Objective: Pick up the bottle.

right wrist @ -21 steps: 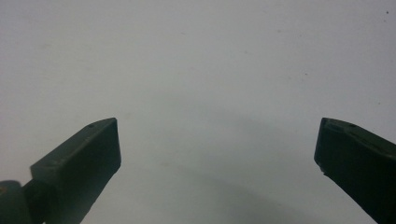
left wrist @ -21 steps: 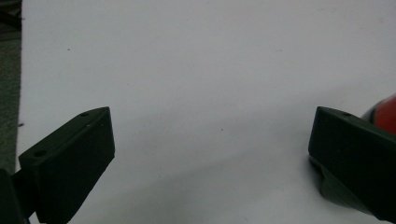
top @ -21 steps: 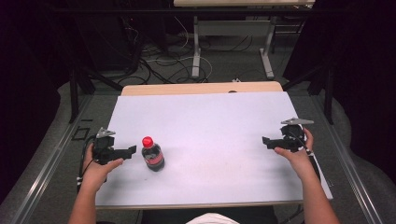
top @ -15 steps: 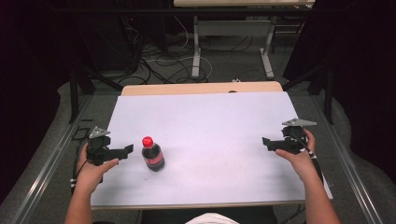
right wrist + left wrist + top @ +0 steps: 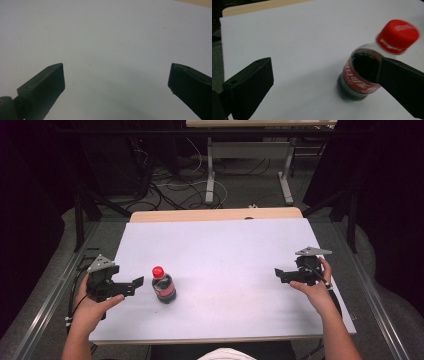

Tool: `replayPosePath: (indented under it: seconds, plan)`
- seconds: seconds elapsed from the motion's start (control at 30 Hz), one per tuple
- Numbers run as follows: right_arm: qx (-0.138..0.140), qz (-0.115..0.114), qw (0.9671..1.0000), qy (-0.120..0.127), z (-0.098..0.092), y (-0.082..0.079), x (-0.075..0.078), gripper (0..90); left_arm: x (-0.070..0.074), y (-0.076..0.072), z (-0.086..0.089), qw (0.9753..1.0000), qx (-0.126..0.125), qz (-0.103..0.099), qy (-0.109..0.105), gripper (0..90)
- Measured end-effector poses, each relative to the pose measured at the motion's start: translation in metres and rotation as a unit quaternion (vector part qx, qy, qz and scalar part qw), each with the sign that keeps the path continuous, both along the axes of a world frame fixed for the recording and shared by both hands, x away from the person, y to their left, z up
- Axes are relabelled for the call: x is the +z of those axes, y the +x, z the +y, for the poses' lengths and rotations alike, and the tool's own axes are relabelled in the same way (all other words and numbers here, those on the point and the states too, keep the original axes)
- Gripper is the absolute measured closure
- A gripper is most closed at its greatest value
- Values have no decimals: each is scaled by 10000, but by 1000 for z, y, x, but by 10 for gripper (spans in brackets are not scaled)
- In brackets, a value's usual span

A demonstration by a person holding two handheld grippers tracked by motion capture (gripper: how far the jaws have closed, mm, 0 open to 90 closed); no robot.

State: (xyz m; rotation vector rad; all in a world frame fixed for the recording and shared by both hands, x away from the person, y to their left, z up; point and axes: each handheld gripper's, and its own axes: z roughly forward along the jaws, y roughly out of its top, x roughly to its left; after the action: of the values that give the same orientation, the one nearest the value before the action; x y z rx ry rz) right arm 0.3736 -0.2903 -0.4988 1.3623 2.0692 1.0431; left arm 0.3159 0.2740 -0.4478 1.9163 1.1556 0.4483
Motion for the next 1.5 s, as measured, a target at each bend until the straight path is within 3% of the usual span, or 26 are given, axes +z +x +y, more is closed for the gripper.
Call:
replayPosePath:
  seconds: [0.17, 0.27, 0.4, 0.57, 0.87, 1.17, 1.5]
  plan:
    - [43, 16, 10000, -47, 4, 2, -2, 15, 0, -2, -11, 9997, -223, -30, 76, 10]
    - [64, 50, 10000, -52, 6, 3, -3, 15, -4, 0, -16, 9997, -211, -73, 35, 12]
    - [103, 110, 9999, -52, 9, 4, -6, 17, -9, 3, -22, 9995, -287, 136, -2, 9]
    - [149, 134, 9998, -60, 12, 3, -7, 28, -17, 6, -30, 9993, -299, 219, 62, 7]
    - [200, 139, 9997, -94, 15, 4, -9, 45, -29, 8, -46, 9967, -719, 220, 319, 9]
    - [203, 180, 9996, -82, 15, 4, -10, 63, -43, 11, -60, 9945, -907, 323, 419, 51]
    - [211, 201, 9995, -86, 16, 4, -11, 65, -52, 13, -61, 9940, -872, 384, 534, 138]
